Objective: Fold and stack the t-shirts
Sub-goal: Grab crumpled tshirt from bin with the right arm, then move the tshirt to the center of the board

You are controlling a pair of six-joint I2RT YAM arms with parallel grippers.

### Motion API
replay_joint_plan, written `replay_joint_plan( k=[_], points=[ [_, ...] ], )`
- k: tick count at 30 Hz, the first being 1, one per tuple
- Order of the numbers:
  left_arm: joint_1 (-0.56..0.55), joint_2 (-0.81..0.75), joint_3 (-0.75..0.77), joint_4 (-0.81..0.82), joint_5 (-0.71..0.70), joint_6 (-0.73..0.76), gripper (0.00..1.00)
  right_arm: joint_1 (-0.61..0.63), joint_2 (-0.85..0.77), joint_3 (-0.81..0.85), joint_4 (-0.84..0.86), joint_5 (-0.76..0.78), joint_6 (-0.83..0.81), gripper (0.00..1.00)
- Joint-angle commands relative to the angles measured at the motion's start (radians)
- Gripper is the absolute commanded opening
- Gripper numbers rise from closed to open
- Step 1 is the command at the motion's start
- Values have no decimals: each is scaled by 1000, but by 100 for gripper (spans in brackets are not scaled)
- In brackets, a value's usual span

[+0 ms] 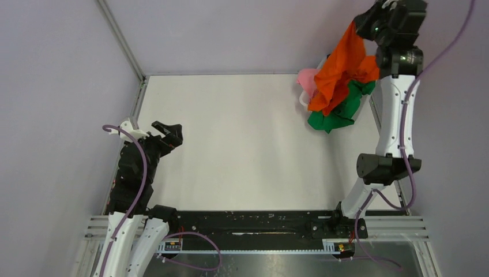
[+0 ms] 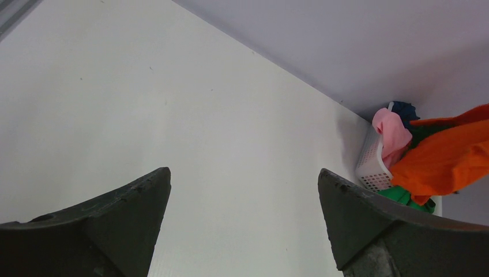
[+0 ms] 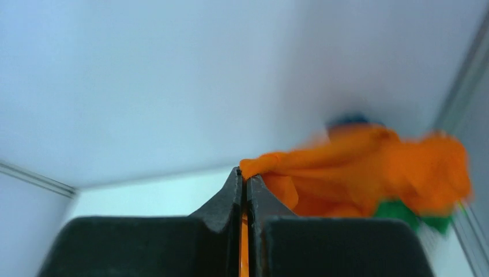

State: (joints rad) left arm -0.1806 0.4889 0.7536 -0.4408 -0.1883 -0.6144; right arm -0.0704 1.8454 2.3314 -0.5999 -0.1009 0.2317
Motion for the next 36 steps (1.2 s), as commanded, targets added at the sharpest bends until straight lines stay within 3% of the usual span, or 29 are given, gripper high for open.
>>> replay_joint_plan(
  k=[1, 5, 9, 18, 24, 27, 31, 33, 35, 36],
  points=[
    [0, -12, 16, 57, -12, -13, 99, 3, -58, 148, 308, -232, 218, 0],
    [-1, -6, 21, 59, -14, -15, 99, 11, 25, 401, 359, -352, 410, 0],
    [-1, -1, 21, 64, -10, -20, 99, 50, -29, 345, 578, -460, 635, 0],
    [-1, 13, 16, 28, -22, -123, 99, 414, -107, 267, 587, -604, 542, 0],
    [0, 34, 46, -37, -27, -154, 99, 459, -84, 182, 641, -695, 659, 0],
    [0, 39, 52, -75, -54, -161, 99, 457, -185, -54, 562, -798, 603, 0],
    [-1, 44, 31, -84, -95, -176, 99, 426, -461, -695, 518, -753, 397, 0],
    [0, 60, 15, -80, -103, -181, 99, 382, -590, -970, 446, -652, 267, 7],
    [0, 88, -8, -56, -87, -179, 99, 349, -674, -1184, 369, -480, 157, 25],
    [-1, 107, -23, -39, -69, -175, 99, 343, -692, -1253, 303, -335, 121, 43]
  ],
)
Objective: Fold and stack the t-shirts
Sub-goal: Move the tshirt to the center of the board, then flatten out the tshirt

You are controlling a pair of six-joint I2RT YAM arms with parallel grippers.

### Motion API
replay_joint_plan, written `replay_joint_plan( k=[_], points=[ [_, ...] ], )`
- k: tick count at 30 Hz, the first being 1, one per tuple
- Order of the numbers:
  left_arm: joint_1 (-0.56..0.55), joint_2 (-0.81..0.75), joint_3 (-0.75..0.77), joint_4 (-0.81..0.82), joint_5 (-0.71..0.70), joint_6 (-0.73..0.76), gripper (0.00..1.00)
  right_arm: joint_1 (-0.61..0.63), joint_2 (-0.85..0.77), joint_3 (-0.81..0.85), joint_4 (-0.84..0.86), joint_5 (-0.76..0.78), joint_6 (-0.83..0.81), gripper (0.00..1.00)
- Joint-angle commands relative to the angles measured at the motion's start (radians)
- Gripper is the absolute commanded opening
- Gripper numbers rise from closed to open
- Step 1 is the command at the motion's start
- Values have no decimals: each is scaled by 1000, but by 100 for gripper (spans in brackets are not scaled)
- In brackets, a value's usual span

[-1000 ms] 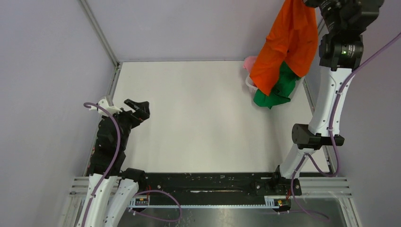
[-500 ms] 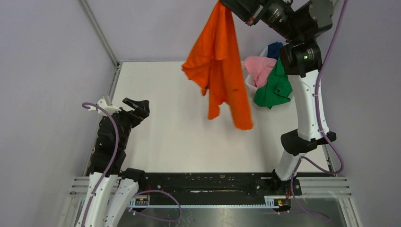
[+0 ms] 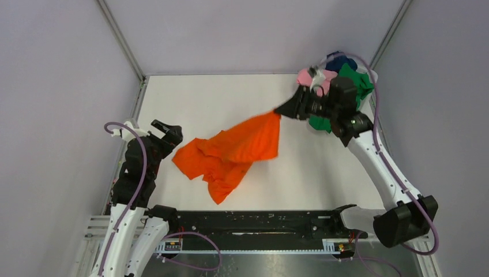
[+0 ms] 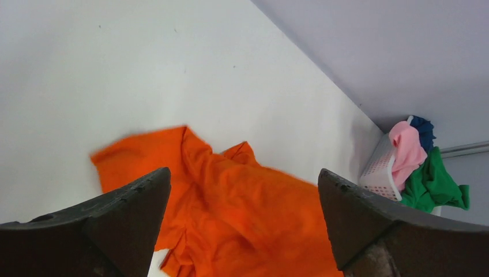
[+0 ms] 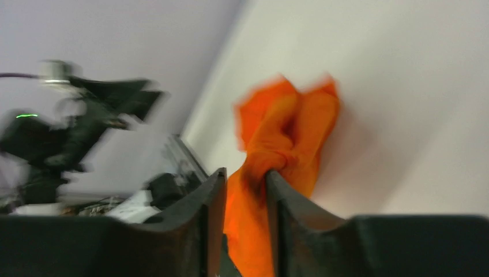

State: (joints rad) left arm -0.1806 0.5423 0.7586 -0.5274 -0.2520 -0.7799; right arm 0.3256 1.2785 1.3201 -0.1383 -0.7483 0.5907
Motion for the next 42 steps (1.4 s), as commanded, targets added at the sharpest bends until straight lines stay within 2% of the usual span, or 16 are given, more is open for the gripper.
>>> replay_joint_plan(
  k=[1, 3, 4, 6, 11, 14, 22, 26, 31, 34, 36, 40, 41, 42],
  points=[
    [-1, 79, -44, 66, 11, -9, 99, -54, -131, -272, -225, 437, -265, 62],
    [0, 143, -62, 97, 52, -7, 99, -54, -122, -294, -346, 699, -292, 86],
    [0, 180, -68, 114, 70, -10, 99, -53, -122, -296, -390, 813, -285, 90],
    [0, 261, -77, 161, 109, -10, 99, -54, -133, -313, -417, 900, -280, 96],
    [0, 496, -51, 270, 236, -14, 99, -41, -192, -433, -320, 775, -185, 100],
    [-2, 659, -14, 300, 309, -13, 99, 10, -196, -516, -276, 718, -141, 100],
    [-5, 929, 93, 315, 341, -39, 99, 69, -199, -649, -240, 690, -74, 99],
    [-22, 1004, 138, 333, 339, -46, 91, 83, -204, -676, -238, 689, -65, 99],
    [-46, 1111, 205, 311, 348, -48, 78, 85, -216, -703, -254, 691, -52, 98],
    [-59, 1137, 220, 305, 350, -49, 63, 87, -234, -725, -265, 694, -44, 98],
    [-66, 1139, 228, 288, 329, -46, 50, 87, -237, -734, -280, 704, -44, 98],
    [-69, 1110, 229, 257, 295, -35, 11, 89, -219, -739, -303, 734, -38, 97],
    [-69, 1091, 223, 256, 291, -34, 3, 90, -214, -741, -304, 741, -35, 97],
    [-71, 1070, 216, 256, 287, -33, 0, 90, -205, -740, -304, 742, -32, 97]
  ],
)
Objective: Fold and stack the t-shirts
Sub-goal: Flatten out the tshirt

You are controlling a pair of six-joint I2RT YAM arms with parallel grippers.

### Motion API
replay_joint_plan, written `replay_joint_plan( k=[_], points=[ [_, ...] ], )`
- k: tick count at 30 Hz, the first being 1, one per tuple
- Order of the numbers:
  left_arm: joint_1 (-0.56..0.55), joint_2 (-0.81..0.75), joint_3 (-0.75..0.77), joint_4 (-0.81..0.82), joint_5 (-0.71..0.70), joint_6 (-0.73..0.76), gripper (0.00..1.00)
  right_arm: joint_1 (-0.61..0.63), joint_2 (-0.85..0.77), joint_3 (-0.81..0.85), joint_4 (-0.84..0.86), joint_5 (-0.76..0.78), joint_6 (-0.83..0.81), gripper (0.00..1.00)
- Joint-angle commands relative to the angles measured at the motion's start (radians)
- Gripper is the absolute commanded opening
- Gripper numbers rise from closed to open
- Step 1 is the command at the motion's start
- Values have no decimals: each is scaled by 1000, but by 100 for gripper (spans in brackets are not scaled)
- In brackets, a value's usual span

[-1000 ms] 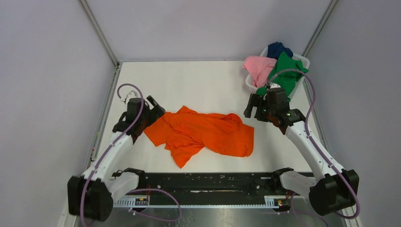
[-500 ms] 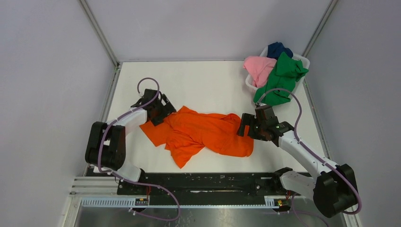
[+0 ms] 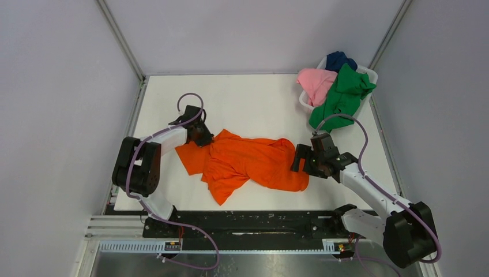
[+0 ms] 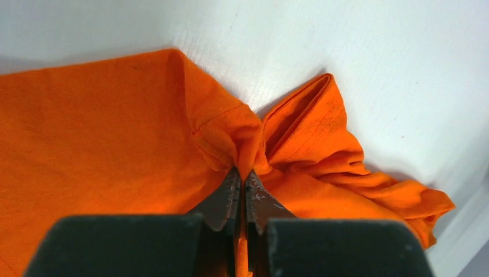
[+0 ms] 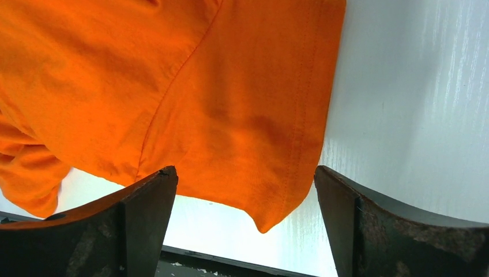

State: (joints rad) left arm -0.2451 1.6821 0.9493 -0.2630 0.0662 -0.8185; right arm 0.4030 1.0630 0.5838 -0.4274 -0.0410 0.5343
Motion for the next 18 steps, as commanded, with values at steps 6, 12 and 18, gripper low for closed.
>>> replay_joint_plan(
  k=[6, 12, 18],
  points=[
    [-21, -214, -28, -29, -75, 20, 0, 37, 117, 34, -3, 89, 21, 94],
    [-26, -374, -102, -30, -100, 15, 0, 157, 245, 71, -13, 149, 50, 86],
    [-34, -486, -128, -74, -126, 15, 0, 275, 361, 150, -28, 244, 86, 25]
  ],
)
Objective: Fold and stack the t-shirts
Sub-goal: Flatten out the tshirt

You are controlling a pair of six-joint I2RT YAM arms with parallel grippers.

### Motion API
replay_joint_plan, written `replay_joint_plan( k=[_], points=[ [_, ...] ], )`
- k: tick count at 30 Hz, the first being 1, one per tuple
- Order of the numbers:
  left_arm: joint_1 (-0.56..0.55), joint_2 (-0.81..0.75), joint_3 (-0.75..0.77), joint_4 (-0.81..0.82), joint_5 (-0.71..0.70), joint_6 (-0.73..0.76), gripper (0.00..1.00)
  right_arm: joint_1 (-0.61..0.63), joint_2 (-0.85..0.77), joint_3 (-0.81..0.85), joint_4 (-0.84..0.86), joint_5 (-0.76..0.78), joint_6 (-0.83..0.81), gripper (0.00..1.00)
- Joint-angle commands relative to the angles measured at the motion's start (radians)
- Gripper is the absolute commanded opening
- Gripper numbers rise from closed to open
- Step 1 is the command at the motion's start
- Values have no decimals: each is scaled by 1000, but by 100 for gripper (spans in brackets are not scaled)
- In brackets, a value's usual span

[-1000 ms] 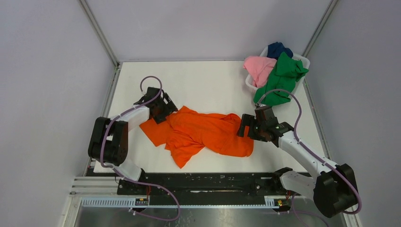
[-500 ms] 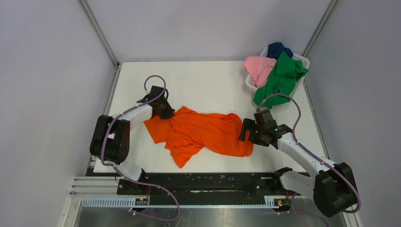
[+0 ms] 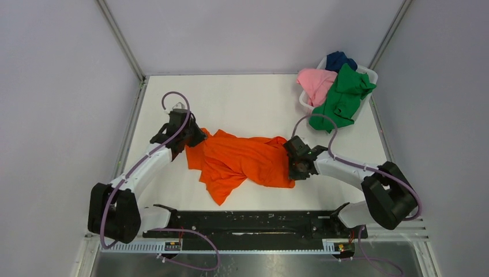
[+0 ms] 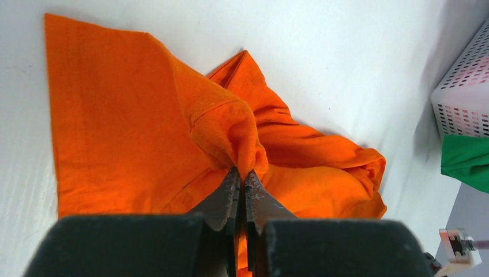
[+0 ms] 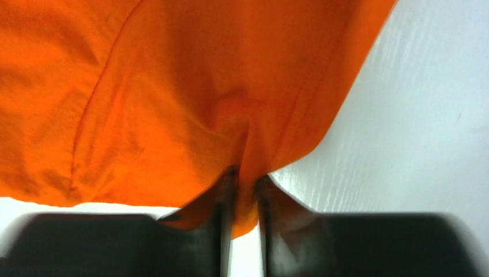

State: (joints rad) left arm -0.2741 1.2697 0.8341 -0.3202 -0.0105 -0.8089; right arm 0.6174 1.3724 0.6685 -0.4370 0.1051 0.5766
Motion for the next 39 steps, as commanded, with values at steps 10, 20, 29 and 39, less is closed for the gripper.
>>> replay_joint_plan(
  k=[10, 20, 29, 39],
  points=[
    [7, -59, 379, -74, -206, 163, 0, 14, -72, 553, -61, 324, -208, 0],
    [132, 283, 1402, -326, -146, 319, 0, -140, 286, 1642, -204, 142, -402, 0],
    [136, 62, 1154, -282, -164, 391, 0, -176, 193, 1524, -199, 11, -415, 0],
    [16, -520, -86, -118, 97, -8, 15, -180, -310, 371, 66, 35, -310, 13]
  ],
)
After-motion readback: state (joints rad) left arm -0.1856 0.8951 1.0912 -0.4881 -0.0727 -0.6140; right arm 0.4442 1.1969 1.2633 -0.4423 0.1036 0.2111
